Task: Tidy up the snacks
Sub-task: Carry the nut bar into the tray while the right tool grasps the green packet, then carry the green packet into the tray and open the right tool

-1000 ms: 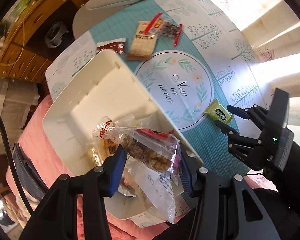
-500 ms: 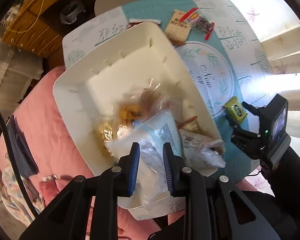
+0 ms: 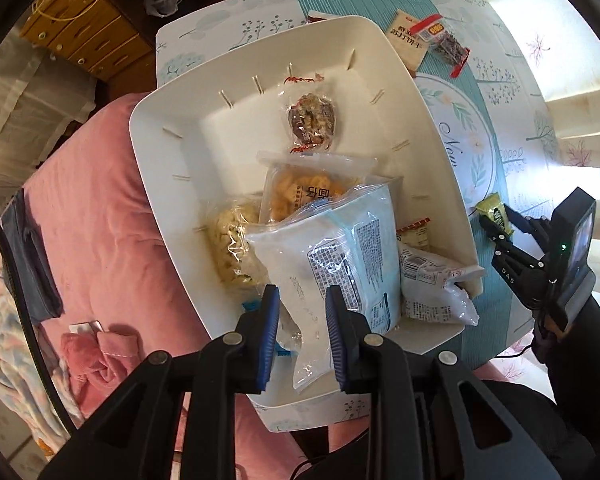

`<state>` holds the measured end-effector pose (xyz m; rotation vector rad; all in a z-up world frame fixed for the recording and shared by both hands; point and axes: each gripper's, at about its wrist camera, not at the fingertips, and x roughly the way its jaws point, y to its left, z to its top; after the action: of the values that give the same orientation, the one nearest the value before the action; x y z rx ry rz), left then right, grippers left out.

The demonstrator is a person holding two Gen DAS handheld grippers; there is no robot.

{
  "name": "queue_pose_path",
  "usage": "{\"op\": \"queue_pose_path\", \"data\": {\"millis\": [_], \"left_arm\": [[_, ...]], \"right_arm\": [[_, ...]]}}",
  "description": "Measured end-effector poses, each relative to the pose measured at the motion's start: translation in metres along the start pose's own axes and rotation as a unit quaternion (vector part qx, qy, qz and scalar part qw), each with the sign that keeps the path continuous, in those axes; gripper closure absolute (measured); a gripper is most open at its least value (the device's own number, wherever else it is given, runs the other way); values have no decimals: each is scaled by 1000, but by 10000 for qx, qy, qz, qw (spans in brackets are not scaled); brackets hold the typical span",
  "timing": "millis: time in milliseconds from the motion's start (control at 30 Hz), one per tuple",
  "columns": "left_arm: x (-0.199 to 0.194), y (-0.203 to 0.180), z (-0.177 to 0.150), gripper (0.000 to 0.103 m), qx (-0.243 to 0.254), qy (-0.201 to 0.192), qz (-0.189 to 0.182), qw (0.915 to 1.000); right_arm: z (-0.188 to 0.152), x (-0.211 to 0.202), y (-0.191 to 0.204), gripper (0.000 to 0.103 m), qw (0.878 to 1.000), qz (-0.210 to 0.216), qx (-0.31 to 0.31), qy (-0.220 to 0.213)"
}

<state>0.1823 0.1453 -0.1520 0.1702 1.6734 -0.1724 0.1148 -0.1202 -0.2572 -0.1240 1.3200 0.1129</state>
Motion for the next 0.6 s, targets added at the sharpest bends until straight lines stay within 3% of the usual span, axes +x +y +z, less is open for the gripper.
{"op": "queue_pose_path", "data": {"millis": [167, 600], "left_arm": [[-4, 7, -10, 81, -115, -173, -217, 9995], [-9, 22, -49, 80, -403, -955, -1006, 9895]], "right_arm": [[8, -11, 0, 65, 9995, 199, 210, -95], [33, -95, 30, 65, 9922, 624, 150, -1071]]}}
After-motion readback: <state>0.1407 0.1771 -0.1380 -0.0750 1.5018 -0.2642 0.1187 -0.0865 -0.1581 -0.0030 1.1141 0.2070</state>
